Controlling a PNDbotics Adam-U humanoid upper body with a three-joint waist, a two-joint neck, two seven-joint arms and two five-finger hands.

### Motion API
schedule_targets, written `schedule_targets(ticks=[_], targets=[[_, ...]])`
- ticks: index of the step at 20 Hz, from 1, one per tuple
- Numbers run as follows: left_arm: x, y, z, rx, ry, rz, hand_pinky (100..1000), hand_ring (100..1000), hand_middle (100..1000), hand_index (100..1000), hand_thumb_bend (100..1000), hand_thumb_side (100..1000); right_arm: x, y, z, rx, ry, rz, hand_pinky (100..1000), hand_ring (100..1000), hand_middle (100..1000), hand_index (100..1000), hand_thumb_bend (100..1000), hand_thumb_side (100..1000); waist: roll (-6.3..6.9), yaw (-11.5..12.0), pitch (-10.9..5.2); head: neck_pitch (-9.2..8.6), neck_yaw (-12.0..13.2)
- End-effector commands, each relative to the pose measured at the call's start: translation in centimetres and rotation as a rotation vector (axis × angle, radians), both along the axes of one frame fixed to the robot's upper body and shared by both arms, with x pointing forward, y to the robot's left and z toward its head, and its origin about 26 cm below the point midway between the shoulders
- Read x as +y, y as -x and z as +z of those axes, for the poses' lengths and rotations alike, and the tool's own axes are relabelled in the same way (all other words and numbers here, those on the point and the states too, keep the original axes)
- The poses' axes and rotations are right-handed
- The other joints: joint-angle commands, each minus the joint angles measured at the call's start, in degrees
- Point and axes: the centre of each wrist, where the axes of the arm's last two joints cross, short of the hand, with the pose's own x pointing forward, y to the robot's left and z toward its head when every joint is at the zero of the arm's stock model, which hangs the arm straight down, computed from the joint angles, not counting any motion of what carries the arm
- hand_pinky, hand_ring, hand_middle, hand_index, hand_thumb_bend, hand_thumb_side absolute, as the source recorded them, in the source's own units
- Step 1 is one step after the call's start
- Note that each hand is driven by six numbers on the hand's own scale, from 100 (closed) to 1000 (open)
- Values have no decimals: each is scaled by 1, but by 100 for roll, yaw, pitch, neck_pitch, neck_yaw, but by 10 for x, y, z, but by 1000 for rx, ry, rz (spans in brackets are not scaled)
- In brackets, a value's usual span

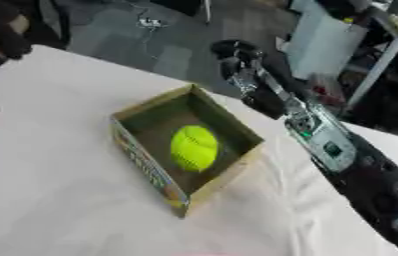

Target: Pick up objects on the table and place them in the box.

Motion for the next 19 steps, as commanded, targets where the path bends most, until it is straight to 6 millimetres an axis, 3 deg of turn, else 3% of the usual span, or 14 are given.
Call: schedule_targets(ticks=[1,5,10,11,12,13,14,19], targets=[[-1,4,8,-30,-4,-6,448,540,722,741,100,720,-6,1,6,-17,5,-8,649,826,884,913,100,1000,56,-25,-93,-42,-46],[2,3,6,-26,-8,7,447,539,722,741,100,719,-7,3,6,-22,9,-14,634,816,875,906,100,1000,78,-89,-105,-90,-38],[12,3,-1,-11,-27,47,447,540,722,740,100,718,-10,17,10,-52,17,-21,302,692,752,792,100,983,184,-330,-161,-245,-35],[15,3,-3,-6,-33,57,447,540,722,740,100,718,-11,25,12,-57,17,-13,263,663,730,775,100,984,211,-395,-176,-300,-17],[18,3,-5,2,-39,71,447,540,722,739,100,718,-13,34,12,-57,14,-3,178,601,655,677,100,1000,249,-477,-208,-333,25],[21,3,-7,6,-44,80,447,540,722,739,100,718,-14,44,14,-56,6,9,169,595,644,667,100,1000,273,-531,-224,-352,52],[24,3,-11,16,-53,93,446,540,722,739,100,718,-17,55,13,-42,-4,12,100,500,559,623,100,996,319,-633,-259,-374,123],[40,4,-30,73,-107,148,440,537,723,739,100,717,-32,111,-7,77,-143,-6,100,404,422,540,100,926,505,-1078,-387,-405,491]])
